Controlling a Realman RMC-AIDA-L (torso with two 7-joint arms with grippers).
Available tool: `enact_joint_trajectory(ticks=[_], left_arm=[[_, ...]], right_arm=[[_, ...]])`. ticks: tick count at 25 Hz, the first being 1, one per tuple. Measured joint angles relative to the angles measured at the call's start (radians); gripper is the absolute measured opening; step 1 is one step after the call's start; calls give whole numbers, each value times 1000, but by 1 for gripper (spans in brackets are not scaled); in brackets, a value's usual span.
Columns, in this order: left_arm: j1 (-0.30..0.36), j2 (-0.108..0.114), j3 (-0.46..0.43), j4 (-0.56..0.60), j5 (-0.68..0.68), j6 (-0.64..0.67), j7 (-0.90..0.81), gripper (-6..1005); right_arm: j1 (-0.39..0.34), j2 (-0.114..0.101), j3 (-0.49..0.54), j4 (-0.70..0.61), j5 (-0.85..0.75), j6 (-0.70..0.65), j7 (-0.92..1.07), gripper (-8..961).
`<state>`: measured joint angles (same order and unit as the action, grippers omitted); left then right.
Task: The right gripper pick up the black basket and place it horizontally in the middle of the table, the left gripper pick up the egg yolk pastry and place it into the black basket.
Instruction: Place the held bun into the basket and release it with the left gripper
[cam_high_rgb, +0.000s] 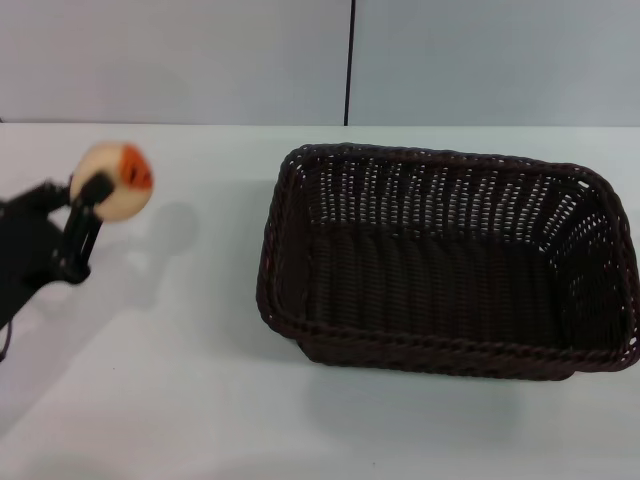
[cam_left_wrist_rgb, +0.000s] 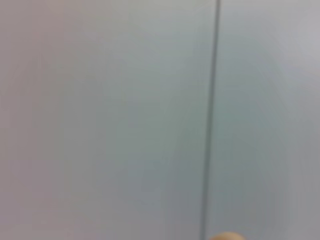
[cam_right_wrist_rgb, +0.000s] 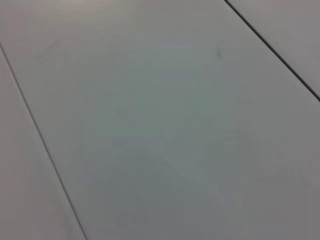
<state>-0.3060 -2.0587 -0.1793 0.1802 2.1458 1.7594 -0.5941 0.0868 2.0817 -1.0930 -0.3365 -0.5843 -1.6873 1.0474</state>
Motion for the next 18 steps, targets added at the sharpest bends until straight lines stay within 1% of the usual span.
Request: enact_joint_trajectory(ticks=[1,4,5,6,8,9,10,11,12,13,14,16,17,18], left_arm=[[-18,-1,-3,0,0,43,-20,140],[-33,-2,1,-3,3,64,-32,123],[-93,-8,57,-42,14,86,-63,117],[-93,-8,57,-42,14,86,-63,108],[-150,-9,162,-109,15,71,-68,90],[-157,-10,174,-117,16,68,-68,81],[-183,-11,217,-148,16,52,-66,72],[-183,-11,217,-148,16,52,-66,70],[-197,-11,240,-167,16,39,-60,68],[-216,-12,275,-212,18,15,-27,66],[-216,-12,275,-212,18,15,-27,64],[-220,-12,284,-262,19,-7,31,60],[-220,-12,284,-262,19,-7,31,131],[-216,-12,283,-295,19,-28,78,202]], right_arm=[[5,0,1,13,0,-9,-13,831],[10,0,4,33,0,-21,-28,831],[13,0,14,51,1,-32,-38,831],[13,0,14,51,1,-32,-38,831],[17,0,42,84,1,-54,-41,831],[18,0,52,95,1,-62,-42,831],[19,0,59,104,1,-70,-43,831],[19,0,59,104,1,-70,-43,831],[20,0,62,110,2,-76,-47,831],[20,0,65,118,2,-85,-57,831],[20,0,65,118,2,-85,-57,831],[20,0,65,125,2,-90,-66,831],[21,0,66,127,2,-90,-66,831],[21,0,66,128,2,-90,-66,831]])
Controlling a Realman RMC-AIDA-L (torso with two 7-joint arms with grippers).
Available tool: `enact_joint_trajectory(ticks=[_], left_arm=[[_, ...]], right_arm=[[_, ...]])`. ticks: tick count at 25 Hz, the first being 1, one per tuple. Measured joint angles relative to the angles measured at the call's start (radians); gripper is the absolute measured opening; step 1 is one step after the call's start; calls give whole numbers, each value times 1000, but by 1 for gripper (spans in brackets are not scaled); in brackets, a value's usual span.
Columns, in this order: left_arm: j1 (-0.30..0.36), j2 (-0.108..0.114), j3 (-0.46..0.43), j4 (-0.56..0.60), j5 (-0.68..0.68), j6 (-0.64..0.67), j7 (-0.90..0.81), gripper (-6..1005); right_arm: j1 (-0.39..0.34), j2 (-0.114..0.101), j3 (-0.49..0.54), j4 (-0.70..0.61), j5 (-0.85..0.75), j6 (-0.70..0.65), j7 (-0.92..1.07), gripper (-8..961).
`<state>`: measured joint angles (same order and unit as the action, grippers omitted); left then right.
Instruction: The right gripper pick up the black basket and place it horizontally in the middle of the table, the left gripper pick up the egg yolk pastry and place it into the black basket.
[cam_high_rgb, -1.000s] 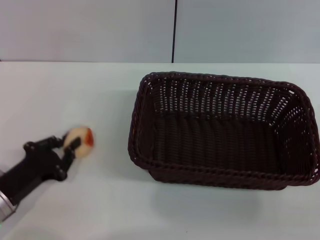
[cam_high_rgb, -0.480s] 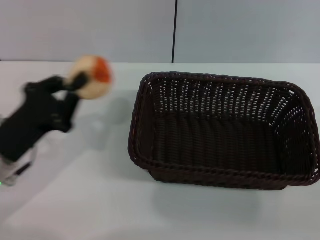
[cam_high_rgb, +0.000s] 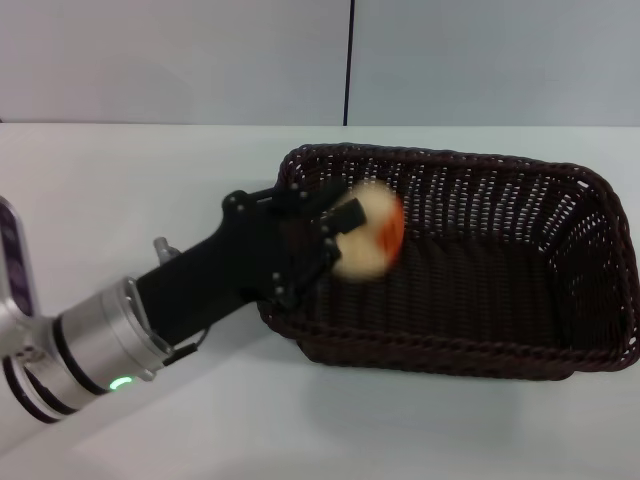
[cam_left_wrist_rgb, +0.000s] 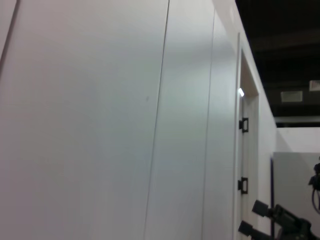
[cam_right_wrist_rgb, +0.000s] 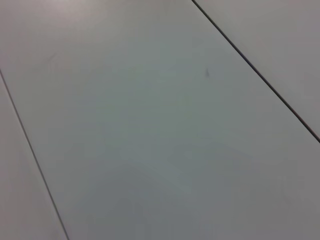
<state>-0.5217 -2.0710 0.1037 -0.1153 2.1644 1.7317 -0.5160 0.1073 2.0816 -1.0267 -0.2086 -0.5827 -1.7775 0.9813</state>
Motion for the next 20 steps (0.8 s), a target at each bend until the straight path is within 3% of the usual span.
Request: enact_joint_trajectory(ticks=[7,11,12,13,16,17,20], left_arm=[[40,2,-40,-24,-6,-55,36,418],[137,6,-211,11,-8,-64,65,529],[203,8,-338,41,-9,-61,83,557],[203,8,-338,41,-9,-61,83,587],[289,8,-512,82,-9,-74,133,676],[332,8,-594,91,-9,-78,149,705],[378,8,-692,91,-9,-81,159,794]], right_arm=[[3,-3,4,1,0,2,-29,831],[-1,-2,25,13,0,-1,-85,831],[-3,-1,56,43,0,-10,-136,831],[-3,-1,56,43,0,-10,-136,831],[2,-1,122,114,0,-14,-242,831],[10,0,190,173,0,-14,-326,831],[13,2,258,222,0,-18,-383,831]])
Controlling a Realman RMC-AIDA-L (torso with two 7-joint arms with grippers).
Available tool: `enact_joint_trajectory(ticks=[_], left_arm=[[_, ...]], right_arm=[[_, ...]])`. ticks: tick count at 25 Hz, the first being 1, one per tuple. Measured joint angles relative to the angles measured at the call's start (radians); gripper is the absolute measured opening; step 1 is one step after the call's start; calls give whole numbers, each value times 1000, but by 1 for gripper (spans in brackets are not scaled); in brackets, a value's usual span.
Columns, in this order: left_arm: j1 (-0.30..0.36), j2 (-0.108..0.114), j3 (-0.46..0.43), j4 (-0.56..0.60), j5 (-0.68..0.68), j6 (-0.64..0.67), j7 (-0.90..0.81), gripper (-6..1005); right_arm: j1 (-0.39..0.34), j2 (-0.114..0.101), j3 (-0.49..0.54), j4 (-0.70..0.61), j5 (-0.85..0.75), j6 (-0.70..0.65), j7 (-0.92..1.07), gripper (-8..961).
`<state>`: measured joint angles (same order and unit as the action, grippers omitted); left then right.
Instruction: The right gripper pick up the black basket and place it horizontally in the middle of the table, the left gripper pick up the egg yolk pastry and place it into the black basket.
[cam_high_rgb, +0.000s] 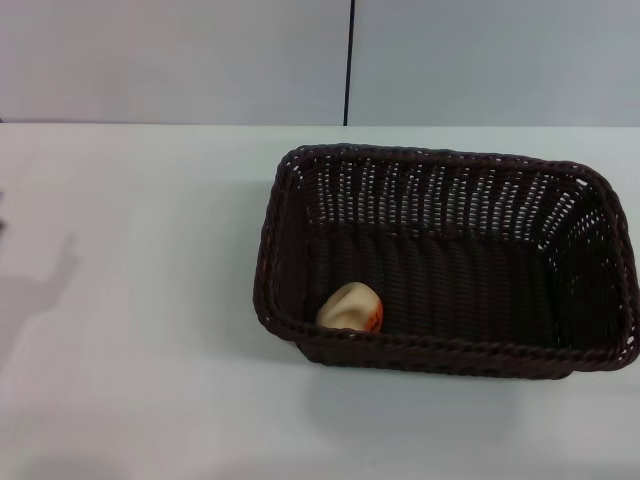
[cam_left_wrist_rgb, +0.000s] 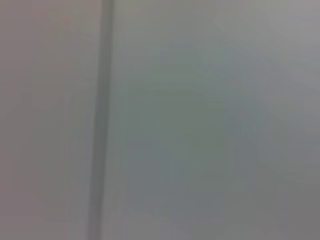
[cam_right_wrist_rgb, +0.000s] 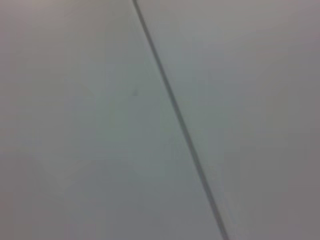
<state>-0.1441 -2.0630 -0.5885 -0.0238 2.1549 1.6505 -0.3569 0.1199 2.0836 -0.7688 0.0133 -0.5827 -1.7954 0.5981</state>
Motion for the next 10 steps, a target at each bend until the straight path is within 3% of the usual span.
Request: enact_joint_trajectory(ticks=[4,10], left_arm=[[25,-3,-59,0,0,-19,4,838],[35,-6,-67,-10,0,-64,6,852]], right_arm=[[4,1,17,15,0,-2,-14,831],[22,1,17,28,0,-3,-16,831]])
